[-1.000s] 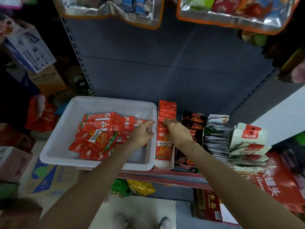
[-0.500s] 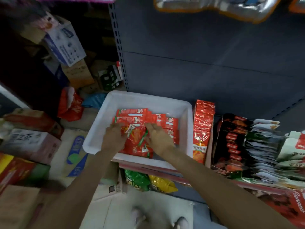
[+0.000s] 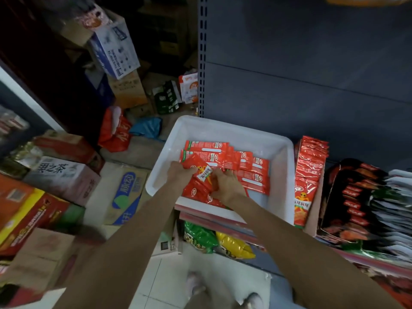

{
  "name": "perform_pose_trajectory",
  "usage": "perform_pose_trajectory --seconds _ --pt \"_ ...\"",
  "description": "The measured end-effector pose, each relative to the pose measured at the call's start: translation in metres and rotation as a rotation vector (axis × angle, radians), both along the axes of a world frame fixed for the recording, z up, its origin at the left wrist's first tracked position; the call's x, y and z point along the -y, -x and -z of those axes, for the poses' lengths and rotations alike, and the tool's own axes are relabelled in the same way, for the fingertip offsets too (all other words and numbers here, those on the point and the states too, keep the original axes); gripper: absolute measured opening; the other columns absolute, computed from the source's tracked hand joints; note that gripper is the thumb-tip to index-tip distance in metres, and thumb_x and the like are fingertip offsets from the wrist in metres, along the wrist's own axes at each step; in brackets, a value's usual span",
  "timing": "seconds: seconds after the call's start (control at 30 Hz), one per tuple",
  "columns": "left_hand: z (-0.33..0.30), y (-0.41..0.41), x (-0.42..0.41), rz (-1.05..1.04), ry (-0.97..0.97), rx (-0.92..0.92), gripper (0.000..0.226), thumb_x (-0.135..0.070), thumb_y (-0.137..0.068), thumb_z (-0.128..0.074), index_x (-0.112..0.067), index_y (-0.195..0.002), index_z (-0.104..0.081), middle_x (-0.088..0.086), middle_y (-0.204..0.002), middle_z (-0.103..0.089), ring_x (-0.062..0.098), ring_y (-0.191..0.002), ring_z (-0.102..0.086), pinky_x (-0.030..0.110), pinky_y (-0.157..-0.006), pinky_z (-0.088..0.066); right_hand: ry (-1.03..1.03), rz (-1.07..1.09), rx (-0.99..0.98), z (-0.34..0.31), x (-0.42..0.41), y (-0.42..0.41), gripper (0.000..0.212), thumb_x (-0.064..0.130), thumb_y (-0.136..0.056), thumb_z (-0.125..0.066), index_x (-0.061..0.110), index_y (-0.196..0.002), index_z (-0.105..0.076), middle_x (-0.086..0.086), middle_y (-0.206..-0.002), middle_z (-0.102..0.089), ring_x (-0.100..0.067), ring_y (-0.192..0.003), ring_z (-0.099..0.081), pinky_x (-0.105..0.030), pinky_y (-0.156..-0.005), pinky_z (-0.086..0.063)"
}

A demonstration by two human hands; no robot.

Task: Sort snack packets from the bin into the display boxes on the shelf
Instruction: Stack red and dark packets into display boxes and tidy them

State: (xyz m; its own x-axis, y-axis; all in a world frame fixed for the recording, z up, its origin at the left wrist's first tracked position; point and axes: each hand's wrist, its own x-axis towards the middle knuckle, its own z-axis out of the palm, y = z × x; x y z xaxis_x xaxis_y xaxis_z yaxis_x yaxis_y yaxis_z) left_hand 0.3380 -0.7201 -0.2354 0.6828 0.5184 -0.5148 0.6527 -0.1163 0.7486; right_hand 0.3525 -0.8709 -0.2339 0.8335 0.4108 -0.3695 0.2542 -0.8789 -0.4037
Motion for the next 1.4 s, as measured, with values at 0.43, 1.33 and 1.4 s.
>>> perform_pose_trajectory --seconds 0.43,1.33,1.4 --pt "-0.097 -0.022 0.135 0.372 0.225 0.591 0.011 -0.007 -0.091 -0.058 -0.008 -0.100 -0.052 -0.001 -0.087 -0.063 0.004 -0.077 -0.063 0.018 -0.056 -0.055 -0.419 0.294 0.240 -0.098 0.145 -0.004 0.043 0.020 -0.088 -0.065 0.016 -0.128 -0.051 0.004 -0.098 -0.061 -0.009 -0.079 -0.055 -0.016 -0.062 -0.040" --pt "-0.037 0.002 0.132 0.607 -0.448 0.365 0.015 -0.008 -0.089 -0.058 -0.009 -0.103 -0.062 0.007 -0.103 -0.066 0.019 -0.088 -0.060 0.033 -0.082 -0.051 -0.294 0.050 0.269 -0.071 0.165 -0.011 0.031 0.010 -0.092 -0.054 0.013 -0.123 -0.057 -0.008 -0.125 -0.054 -0.025 -0.113 -0.054 -0.035 -0.094 -0.046" --pt "-0.029 0.007 0.100 0.612 -0.489 0.250 0.020 -0.010 -0.090 -0.059 -0.008 -0.110 -0.063 0.007 -0.114 -0.063 0.022 -0.099 -0.060 0.030 -0.088 -0.046 -0.285 0.009 0.200 -0.063 0.136 -0.009 0.033 0.014 -0.093 -0.054 0.014 -0.127 -0.054 -0.008 -0.129 -0.053 -0.026 -0.115 -0.054 -0.035 -0.097 -0.046"
